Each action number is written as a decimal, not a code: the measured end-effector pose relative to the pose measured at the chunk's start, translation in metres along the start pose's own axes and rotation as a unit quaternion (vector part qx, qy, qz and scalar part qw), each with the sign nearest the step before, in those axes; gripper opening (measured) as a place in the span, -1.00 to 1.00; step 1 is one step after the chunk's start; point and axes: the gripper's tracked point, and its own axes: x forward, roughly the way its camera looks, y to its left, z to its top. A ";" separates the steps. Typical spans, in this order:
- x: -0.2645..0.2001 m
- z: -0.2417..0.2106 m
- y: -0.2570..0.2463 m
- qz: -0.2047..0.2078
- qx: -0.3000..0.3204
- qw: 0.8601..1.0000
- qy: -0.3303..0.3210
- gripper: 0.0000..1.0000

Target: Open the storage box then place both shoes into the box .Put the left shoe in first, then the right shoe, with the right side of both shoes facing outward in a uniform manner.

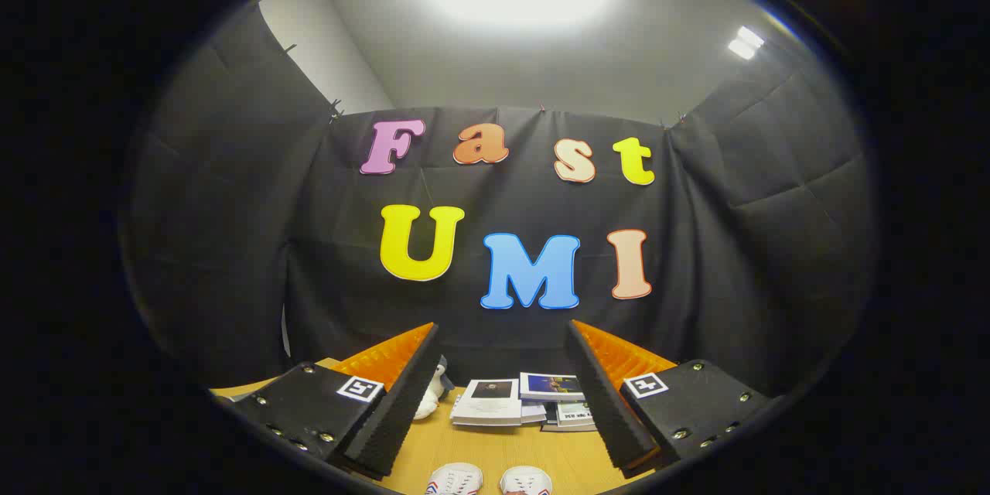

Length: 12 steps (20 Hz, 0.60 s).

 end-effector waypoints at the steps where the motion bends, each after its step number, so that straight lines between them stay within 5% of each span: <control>1: 0.001 0.001 -0.001 -0.001 0.001 1.000 -0.001 0.95; 12: 0.006 0.005 0.001 -0.001 -0.011 1.000 -0.007 0.95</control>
